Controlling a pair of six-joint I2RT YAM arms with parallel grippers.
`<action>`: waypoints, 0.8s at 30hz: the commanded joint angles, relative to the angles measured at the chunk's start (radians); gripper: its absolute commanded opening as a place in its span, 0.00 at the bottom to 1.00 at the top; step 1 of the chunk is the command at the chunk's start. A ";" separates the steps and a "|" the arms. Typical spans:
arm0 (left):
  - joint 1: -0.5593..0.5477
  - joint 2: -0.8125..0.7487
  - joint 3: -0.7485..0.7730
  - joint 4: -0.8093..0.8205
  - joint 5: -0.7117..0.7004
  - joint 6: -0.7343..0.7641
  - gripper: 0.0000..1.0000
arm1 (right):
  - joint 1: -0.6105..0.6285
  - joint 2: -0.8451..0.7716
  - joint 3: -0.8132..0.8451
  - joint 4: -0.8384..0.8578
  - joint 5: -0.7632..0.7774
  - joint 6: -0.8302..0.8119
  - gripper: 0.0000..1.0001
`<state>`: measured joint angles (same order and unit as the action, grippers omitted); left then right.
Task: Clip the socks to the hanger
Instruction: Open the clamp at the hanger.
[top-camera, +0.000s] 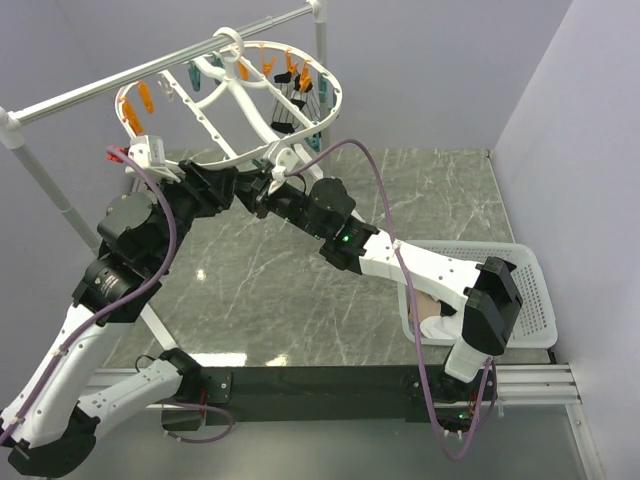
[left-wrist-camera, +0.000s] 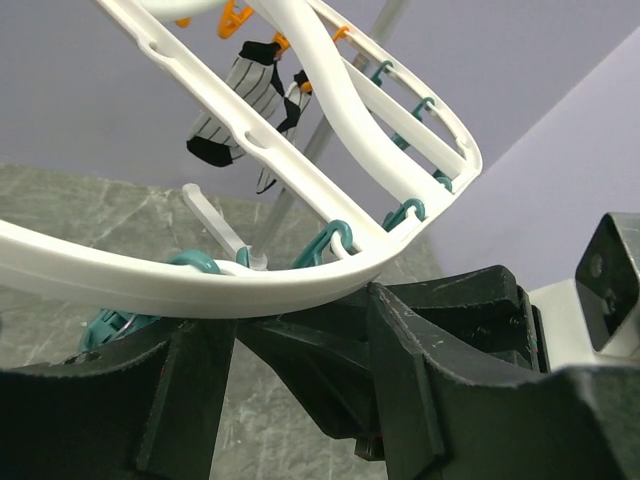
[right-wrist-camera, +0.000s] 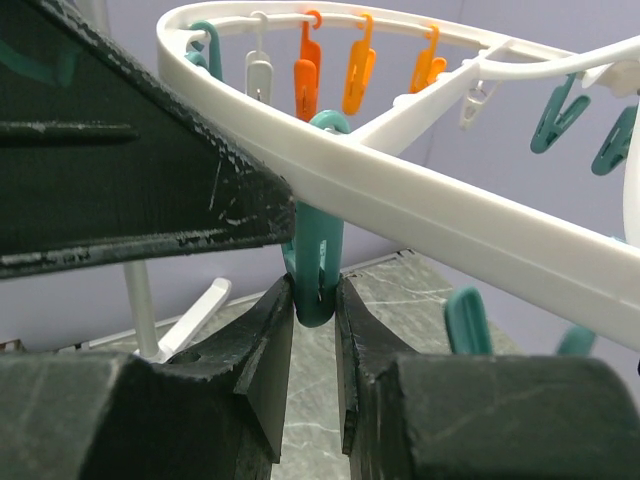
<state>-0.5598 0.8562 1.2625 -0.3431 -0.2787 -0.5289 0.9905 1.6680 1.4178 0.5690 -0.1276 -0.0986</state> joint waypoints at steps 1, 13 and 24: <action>-0.069 0.021 0.031 0.027 -0.086 0.036 0.57 | 0.010 -0.045 0.052 0.014 0.014 -0.018 0.04; -0.117 0.001 -0.037 0.050 -0.129 0.082 0.58 | 0.010 -0.056 0.069 -0.032 0.014 0.016 0.03; -0.118 -0.052 -0.086 0.073 -0.160 0.075 0.58 | 0.008 -0.062 0.090 -0.072 0.020 0.033 0.01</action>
<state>-0.6720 0.8108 1.1831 -0.2996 -0.4343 -0.4580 0.9947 1.6642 1.4590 0.4728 -0.1207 -0.0784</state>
